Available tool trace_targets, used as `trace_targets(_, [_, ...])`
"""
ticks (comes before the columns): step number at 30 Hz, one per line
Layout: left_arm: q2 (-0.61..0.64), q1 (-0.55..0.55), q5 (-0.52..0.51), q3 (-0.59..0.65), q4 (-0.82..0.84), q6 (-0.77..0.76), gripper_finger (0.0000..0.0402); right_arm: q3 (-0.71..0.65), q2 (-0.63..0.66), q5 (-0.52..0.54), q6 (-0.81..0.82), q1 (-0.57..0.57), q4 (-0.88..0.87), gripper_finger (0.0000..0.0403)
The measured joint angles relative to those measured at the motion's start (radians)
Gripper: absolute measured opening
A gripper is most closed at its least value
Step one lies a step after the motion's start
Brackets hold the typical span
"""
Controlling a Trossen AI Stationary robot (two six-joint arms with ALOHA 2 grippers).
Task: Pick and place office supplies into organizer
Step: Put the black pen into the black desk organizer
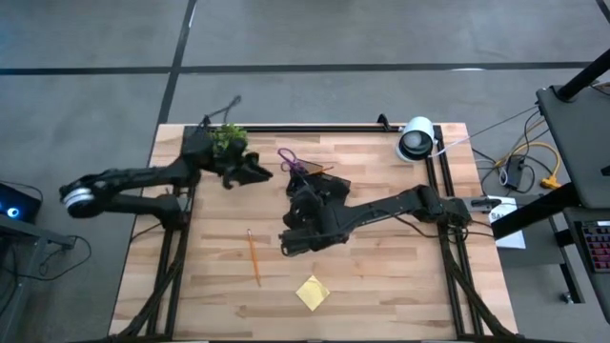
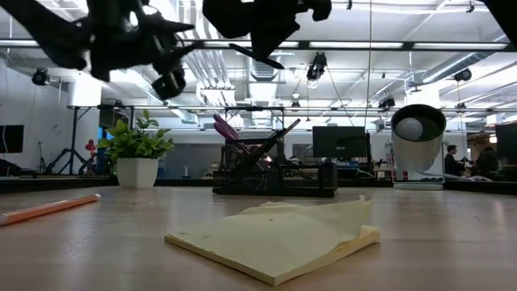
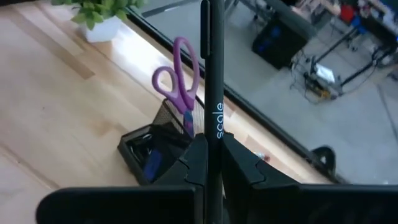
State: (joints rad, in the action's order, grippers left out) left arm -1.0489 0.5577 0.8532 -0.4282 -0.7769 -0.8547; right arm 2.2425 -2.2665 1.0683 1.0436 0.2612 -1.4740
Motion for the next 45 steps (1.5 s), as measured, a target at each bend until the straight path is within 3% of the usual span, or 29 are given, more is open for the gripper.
trace_targets(11, [-0.250, 0.012, 0.140, -0.248, -0.030, 0.138, 0.0206, -0.009, 0.000, 0.028, -0.031, 0.003, -0.004, 0.0013])
trace_targets(19, [-0.344, 0.013, 0.165, -0.295, -0.026, 0.160, 0.0180, -0.012, 0.000, 0.027, -0.023, -0.006, -0.007, 0.0013])
trace_targets(25, [-0.345, 0.026, 0.164, -0.299, -0.018, 0.185, 0.0164, -0.012, 0.000, 0.020, -0.007, -0.007, -0.003, 0.0013])
trace_targets(35, [-0.311, 0.096, 0.159, -0.298, -0.014, 0.192, 0.0173, -0.012, 0.000, -0.011, -0.008, -0.007, -0.007, 0.0013])
trace_targets(45, [-0.319, 0.081, 0.139, -0.297, 0.142, 0.364, 0.0188, -0.013, 0.000, -0.014, -0.006, -0.013, -0.008, 0.0013])
